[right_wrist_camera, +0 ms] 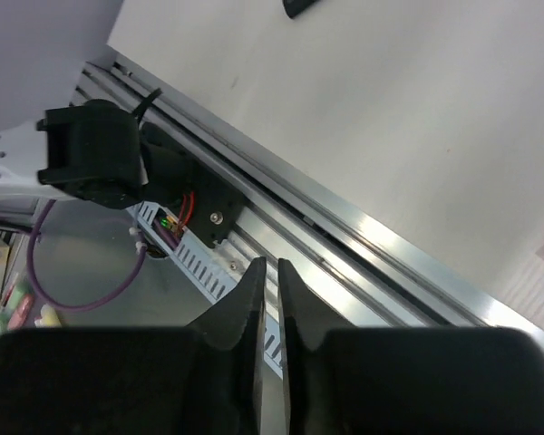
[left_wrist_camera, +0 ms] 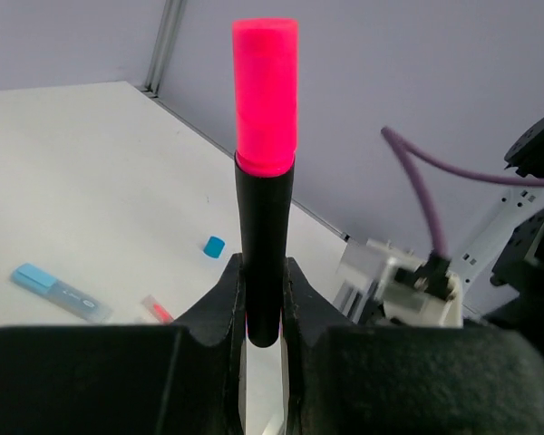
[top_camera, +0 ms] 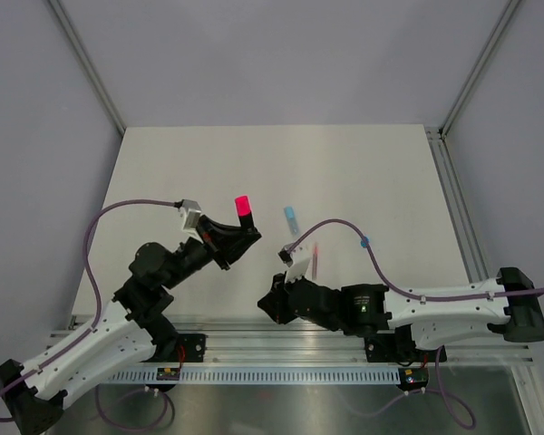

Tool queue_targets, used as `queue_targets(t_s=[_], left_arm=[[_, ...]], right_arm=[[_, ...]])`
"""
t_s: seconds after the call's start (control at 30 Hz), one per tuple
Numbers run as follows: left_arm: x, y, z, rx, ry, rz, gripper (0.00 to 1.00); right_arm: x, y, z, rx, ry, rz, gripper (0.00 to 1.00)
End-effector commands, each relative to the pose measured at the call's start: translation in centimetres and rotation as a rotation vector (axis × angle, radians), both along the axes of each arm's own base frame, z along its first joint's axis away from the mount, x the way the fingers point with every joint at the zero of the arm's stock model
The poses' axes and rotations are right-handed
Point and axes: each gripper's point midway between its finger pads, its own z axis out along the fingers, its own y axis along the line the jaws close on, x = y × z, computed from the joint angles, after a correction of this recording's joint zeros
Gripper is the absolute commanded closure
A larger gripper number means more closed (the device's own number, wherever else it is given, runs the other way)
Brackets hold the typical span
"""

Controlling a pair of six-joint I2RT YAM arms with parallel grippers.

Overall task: Insert the pens into the pen caps
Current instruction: Press the pen cap onto the pen.

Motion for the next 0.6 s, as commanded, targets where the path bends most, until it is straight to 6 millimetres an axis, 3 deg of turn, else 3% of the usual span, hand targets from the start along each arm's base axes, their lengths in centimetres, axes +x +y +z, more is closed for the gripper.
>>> queue_targets(t_s=[0.0,0.1,0.17,0.2,0.27,0.3,0.37,0.4,0.47,0.5,0.57], left_arm=[[-2.7,0.7,2.1,-0.073,-0.059,-0.080,1.00],[-4.8,0.7,1.6,-0.083,-0.045,-0.175,1.00],[-5.9,0.7,1.5,-0.094,-0.030,-0.223,1.00],[-6.5,0.9,1.8,-0.108,-0.039,-0.246,1.00],[-7.9,0.9,1.9,-0.108,-0.044,-0.307,1.00],[-8.4,0.9,1.9,-0.103,-0.044,-0.332,1.00],[-9.0,1.0,2.1,-0.106,-0.051,-0.356,1.00],[-9.3,1.0,2.0,-0.100,-0.050,-0.372,1.00],[-9.5,0.8,2.1,-0.100,-0.045,-0.387,1.00],[-9.6,0.8,2.2,-0.102,-0.046,-0.399,1.00],[-9.9,0.5,2.3,-0.100,-0.043,-0.428,1.00]], right_arm=[[0.5,-1.1,3.4,-0.014,-0.127,0.083,0.80],[0.0,-1.5,5.7,0.058,-0.193,0.234,0.63],[-0.8,-2.1,8.5,0.153,-0.235,0.350,0.48],[0.7,-2.7,9.4,0.176,-0.255,0.337,0.43],[0.9,-3.8,11.7,0.232,-0.309,0.405,0.36],[2.4,-4.4,13.7,0.252,-0.348,0.365,0.29],[2.9,-4.9,15.8,0.272,-0.416,0.387,0.22],[3.2,-5.1,18.3,0.306,-0.459,0.382,0.18],[4.2,-5.0,20.0,0.316,-0.505,0.376,0.15],[4.5,-5.2,22.1,0.340,-0.538,0.362,0.14],[5.5,-4.6,23.0,0.339,-0.566,0.352,0.13]])
